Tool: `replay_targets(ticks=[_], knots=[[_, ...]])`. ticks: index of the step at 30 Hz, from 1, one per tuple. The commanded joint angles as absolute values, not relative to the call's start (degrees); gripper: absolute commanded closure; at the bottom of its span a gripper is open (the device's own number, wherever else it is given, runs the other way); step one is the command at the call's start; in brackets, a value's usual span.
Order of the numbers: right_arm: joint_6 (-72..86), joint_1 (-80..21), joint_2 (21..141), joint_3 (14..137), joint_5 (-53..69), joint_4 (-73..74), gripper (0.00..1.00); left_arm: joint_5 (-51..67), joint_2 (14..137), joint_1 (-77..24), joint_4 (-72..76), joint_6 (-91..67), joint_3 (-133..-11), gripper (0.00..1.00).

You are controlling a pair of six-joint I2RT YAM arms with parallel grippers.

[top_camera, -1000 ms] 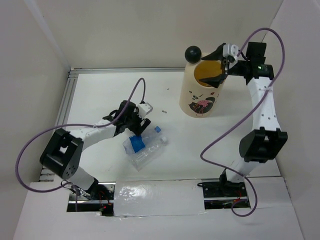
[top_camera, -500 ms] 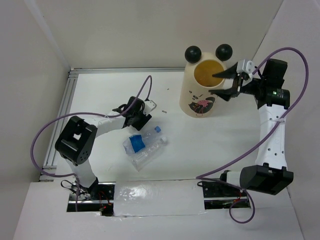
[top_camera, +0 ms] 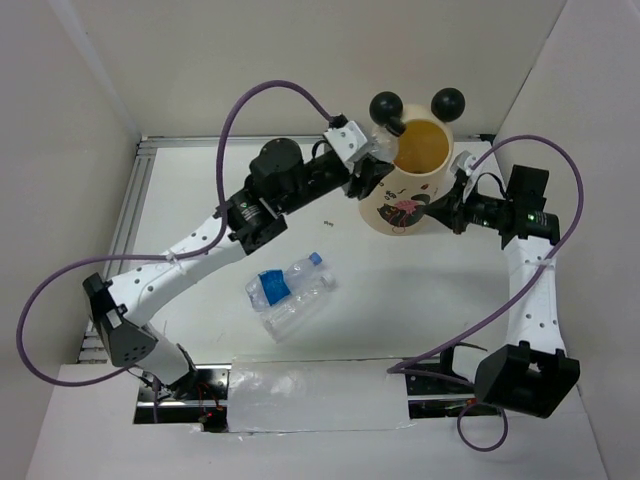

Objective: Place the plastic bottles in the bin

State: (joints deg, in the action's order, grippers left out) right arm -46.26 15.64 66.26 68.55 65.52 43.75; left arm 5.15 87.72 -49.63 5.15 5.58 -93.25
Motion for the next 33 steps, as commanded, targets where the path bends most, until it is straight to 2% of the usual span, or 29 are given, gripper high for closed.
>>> replay_targets(ticks=[1, 5, 8, 12, 18, 20, 22, 23, 24, 29, 32, 33], knots=[[-42.5, 15.9, 62.8, 65.2, 57.7, 41.7, 0.94, 6.2, 95.3, -51.8, 18.6, 4.2, -95.7, 0.77], [-43.1, 15.9, 62.2, 62.6, 56.1, 43.7, 0.93, -0.5, 103.6, -54.1, 30.3, 4.7, -100.9, 0.71], [-43.1, 15.9, 61.1, 60.8, 55.5, 45.0, 0.93, -8.4, 111.8, -55.2, 36.0, 6.1, -107.8, 0.6], [-43.1, 15.9, 60.6, 59.7, 55.5, 46.3, 0.95, -14.4, 118.2, -55.2, 35.5, 7.6, -115.9, 0.59], [-43.1, 15.9, 60.0, 58.5, 53.8, 48.2, 0.97, -17.6, 126.0, -54.6, 36.1, 9.8, -123.8, 0.49], [-43.1, 16.4, 60.0, 57.9, 53.3, 48.2, 0.95, -19.0, 127.7, -54.6, 37.3, 10.5, -125.1, 0.43], [-43.1, 16.4, 60.0, 57.9, 53.3, 48.2, 0.94, -19.7, 130.6, -54.6, 36.7, 11.2, -128.1, 0.42], [-43.1, 16.4, 60.0, 57.9, 53.3, 48.7, 0.9, -19.7, 131.6, -54.1, 35.5, 11.2, -129.2, 0.42], [-43.1, 16.4, 60.0, 57.9, 53.3, 48.7, 0.9, -20.2, 132.4, -54.1, 34.9, 11.9, -130.1, 0.37], [-43.1, 16.4, 60.0, 57.9, 52.7, 49.2, 0.8, -20.7, 135.0, -54.1, 34.4, 11.9, -130.6, 0.26], [-43.1, 16.4, 60.0, 57.4, 52.7, 49.2, 0.67, -22.4, 136.1, -54.1, 34.4, 11.6, -131.3, 0.17], [-43.1, 16.4, 60.0, 57.4, 53.3, 49.2, 0.53, -22.4, 136.1, -54.1, 34.4, 11.6, -131.9, 0.13]])
